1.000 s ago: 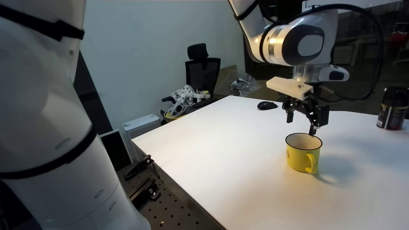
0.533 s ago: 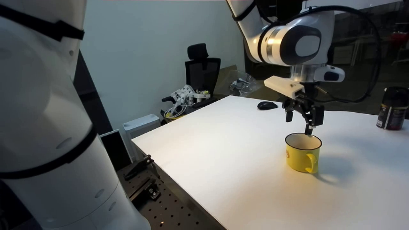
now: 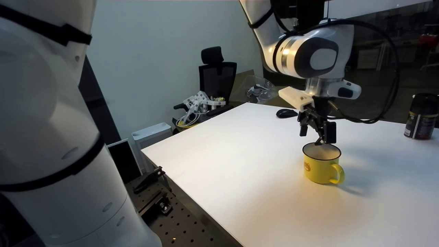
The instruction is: Move the cup backwards
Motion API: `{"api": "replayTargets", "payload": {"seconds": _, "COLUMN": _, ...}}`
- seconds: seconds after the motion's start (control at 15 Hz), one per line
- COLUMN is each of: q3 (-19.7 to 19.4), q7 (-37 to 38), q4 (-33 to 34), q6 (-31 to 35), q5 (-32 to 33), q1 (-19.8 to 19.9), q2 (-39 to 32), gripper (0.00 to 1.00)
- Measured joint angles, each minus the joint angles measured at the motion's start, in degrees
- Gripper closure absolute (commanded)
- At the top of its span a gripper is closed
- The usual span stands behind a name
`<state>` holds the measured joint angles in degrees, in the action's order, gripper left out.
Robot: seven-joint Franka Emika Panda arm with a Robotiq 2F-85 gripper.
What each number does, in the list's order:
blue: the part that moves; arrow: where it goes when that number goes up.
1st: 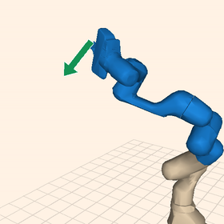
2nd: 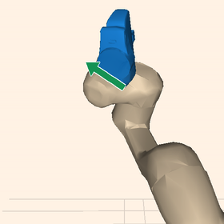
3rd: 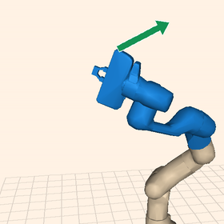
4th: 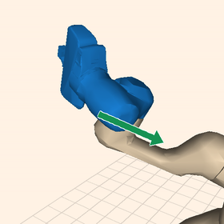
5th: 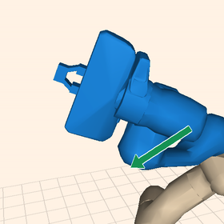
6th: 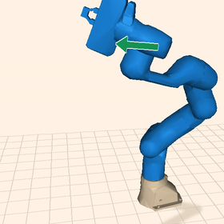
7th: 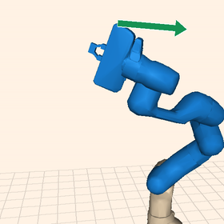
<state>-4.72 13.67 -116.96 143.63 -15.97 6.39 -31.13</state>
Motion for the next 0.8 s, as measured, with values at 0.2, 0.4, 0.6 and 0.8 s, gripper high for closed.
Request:
{"api": "replayTargets", "payload": {"seconds": 0.2, "q3": 0.10, "q7": 0.14, "q4": -1.36, "q6": 0.30, "q5": -2.04, "q1": 0.02, "q2": -0.10, "gripper": 0.00}}
{"api": "replayTargets", "payload": {"seconds": 0.4, "q3": 0.12, "q7": 0.52, "q4": -2.63, "q6": 0.93, "q5": -2.42, "q1": -0.03, "q2": 0.59, "gripper": 0.00}}
{"api": "replayTargets", "payload": {"seconds": 0.6, "q3": 0.11, "q7": 0.84, "q4": -3.18, "q6": 0.89, "q5": -2.45, "q1": 0.02, "q2": 0.99, "gripper": 0.00}}
{"api": "replayTargets", "payload": {"seconds": 0.8, "q3": -0.13, "q7": 0.73, "q4": -3.18, "q6": 1.48, "q5": -2.43, "q1": 0.22, "q2": 0.86, "gripper": 0.32}}
